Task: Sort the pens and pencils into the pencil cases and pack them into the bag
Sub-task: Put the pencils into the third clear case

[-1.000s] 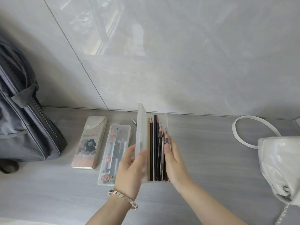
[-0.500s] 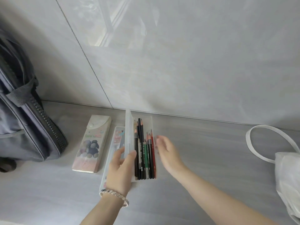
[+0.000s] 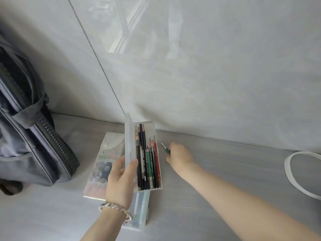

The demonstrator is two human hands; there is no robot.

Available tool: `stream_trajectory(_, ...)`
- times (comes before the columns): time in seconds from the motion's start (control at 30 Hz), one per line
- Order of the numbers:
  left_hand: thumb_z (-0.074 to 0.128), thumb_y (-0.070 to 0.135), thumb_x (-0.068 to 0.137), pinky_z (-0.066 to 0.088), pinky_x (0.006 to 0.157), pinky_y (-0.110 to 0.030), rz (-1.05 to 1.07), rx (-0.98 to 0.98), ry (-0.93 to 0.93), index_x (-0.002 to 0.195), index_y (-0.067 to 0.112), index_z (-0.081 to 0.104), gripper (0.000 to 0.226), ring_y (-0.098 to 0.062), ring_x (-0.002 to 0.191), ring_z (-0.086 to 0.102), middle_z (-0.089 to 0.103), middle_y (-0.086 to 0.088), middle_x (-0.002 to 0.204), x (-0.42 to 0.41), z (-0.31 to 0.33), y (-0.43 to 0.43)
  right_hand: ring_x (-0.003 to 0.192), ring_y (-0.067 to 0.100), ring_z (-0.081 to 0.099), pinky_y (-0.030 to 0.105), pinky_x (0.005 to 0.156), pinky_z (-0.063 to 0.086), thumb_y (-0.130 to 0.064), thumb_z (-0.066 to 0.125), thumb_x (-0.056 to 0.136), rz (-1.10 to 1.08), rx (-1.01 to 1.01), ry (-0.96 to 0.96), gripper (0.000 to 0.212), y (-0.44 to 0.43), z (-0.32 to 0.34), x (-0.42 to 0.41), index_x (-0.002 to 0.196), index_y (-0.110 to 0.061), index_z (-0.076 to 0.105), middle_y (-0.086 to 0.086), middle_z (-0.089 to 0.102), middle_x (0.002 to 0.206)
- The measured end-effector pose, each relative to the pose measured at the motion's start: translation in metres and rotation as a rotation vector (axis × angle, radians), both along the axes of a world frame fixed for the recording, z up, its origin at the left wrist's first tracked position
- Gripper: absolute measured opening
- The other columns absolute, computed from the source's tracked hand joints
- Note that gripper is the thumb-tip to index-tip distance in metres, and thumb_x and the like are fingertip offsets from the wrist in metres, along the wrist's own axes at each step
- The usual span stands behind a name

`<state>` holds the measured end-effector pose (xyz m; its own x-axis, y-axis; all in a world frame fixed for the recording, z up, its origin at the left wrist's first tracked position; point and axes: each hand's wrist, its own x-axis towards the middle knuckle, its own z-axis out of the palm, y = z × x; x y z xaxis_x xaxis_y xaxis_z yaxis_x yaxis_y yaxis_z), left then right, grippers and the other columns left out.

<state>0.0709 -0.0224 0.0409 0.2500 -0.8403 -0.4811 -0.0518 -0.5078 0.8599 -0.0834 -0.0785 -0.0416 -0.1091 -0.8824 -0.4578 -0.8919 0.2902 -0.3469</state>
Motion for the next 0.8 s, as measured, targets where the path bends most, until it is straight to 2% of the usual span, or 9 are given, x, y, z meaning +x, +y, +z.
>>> stream_trajectory(0.1, 0.057, 0.028, 0.088, 0.041, 0.063, -0.023, -0.047, 0.013, -0.012, 0.107, 0.025, 0.057, 0.019, -0.008, 0.065, 0.050, 0.057, 0.009, 0.067, -0.002, -0.003, 0.003, 0.097, 0.032, 0.059, 0.033, 0.072, 0.045, -0.013, 0.052, 0.087, -0.086, -0.070, -0.068, 0.024, 0.011, 0.009, -0.016, 0.108, -0.007, 0.059, 0.013, 0.060, 0.110)
stream_trajectory(0.17, 0.061, 0.040, 0.080, 0.047, 0.075, -0.029, -0.081, 0.030, 0.001, 0.114, 0.024, 0.055, 0.038, -0.010, 0.078, 0.057, 0.060, 0.004, 0.082, -0.004, -0.002, 0.005, 0.090, 0.030, 0.060, 0.034, 0.070, 0.045, -0.012, 0.054, 0.086, -0.144, -0.269, -0.144, 0.020, 0.021, 0.024, -0.029, 0.105, -0.009, 0.061, 0.010, 0.060, 0.107)
stream_trajectory(0.23, 0.061, 0.036, 0.084, 0.044, 0.070, -0.023, -0.085, 0.028, -0.002, 0.107, 0.024, 0.050, 0.028, -0.006, 0.074, 0.053, 0.055, 0.007, 0.077, -0.008, 0.000, 0.008, 0.076, 0.030, 0.062, 0.031, 0.059, 0.044, -0.009, 0.057, 0.083, -0.103, -0.545, -0.154, 0.017, 0.030, 0.043, -0.038, 0.098, -0.010, 0.065, 0.008, 0.063, 0.098)
stream_trajectory(0.3, 0.056, 0.026, 0.089, 0.034, 0.061, -0.016, -0.106, 0.022, 0.024, 0.104, 0.029, 0.041, 0.021, -0.002, 0.064, 0.043, 0.042, 0.010, 0.068, -0.015, 0.004, 0.013, 0.062, 0.026, 0.063, 0.027, 0.049, 0.045, -0.012, 0.055, 0.079, 0.094, -0.749, -0.147, 0.015, 0.040, 0.063, -0.044, 0.089, -0.012, 0.067, 0.004, 0.067, 0.089)
stream_trajectory(0.37, 0.056, 0.024, 0.089, 0.033, 0.060, -0.017, -0.134, 0.018, 0.026, 0.100, 0.029, 0.042, 0.018, -0.004, 0.060, 0.040, 0.038, 0.009, 0.065, -0.023, 0.011, 0.018, 0.063, 0.021, 0.063, 0.024, 0.050, 0.050, -0.014, 0.051, 0.078, 0.386, -0.814, -0.150, 0.018, 0.053, 0.074, -0.045, 0.087, -0.013, 0.067, 0.002, 0.068, 0.087)
stream_trajectory(0.47, 0.061, 0.040, 0.076, 0.048, 0.078, -0.030, -0.193, 0.013, 0.051, 0.105, 0.029, 0.056, 0.032, -0.014, 0.072, 0.056, 0.055, 0.001, 0.074, -0.036, 0.016, 0.029, 0.067, 0.022, 0.061, 0.023, 0.048, 0.049, -0.013, 0.045, 0.077, 0.677, -0.828, -0.009, 0.022, 0.078, 0.076, -0.043, 0.080, -0.010, 0.067, 0.005, 0.066, 0.080)
stream_trajectory(0.53, 0.061, 0.041, 0.074, 0.047, 0.076, -0.031, -0.216, 0.012, 0.067, 0.108, 0.024, 0.056, 0.038, -0.016, 0.072, 0.055, 0.055, -0.004, 0.077, -0.042, 0.018, 0.035, 0.066, 0.018, 0.059, 0.023, 0.046, 0.044, -0.016, 0.044, 0.078, 0.714, -0.831, 0.034, 0.025, 0.088, 0.070, -0.040, 0.072, -0.011, 0.068, 0.002, 0.065, 0.074)
stream_trajectory(0.7, 0.062, 0.031, 0.083, 0.038, 0.063, -0.023, -0.224, 0.009, 0.076, 0.093, 0.029, 0.055, 0.012, -0.012, 0.063, 0.047, 0.048, 0.001, 0.069, -0.050, 0.026, 0.058, 0.076, 0.017, 0.065, 0.023, 0.058, 0.053, -0.017, 0.042, 0.078, 0.636, -0.874, 0.054, 0.032, 0.120, 0.066, -0.044, 0.071, -0.015, 0.073, 0.000, 0.071, 0.084)
stream_trajectory(0.8, 0.058, 0.019, 0.089, 0.029, 0.057, -0.018, -0.240, -0.009, 0.121, 0.072, 0.038, 0.042, 0.030, -0.005, 0.057, 0.037, 0.037, 0.008, 0.062, -0.052, 0.028, 0.072, 0.102, 0.016, 0.054, 0.025, 0.084, 0.048, -0.011, 0.054, 0.074, 0.523, -0.909, -0.024, 0.019, 0.140, 0.065, -0.051, 0.078, -0.014, 0.073, 0.001, 0.069, 0.095)
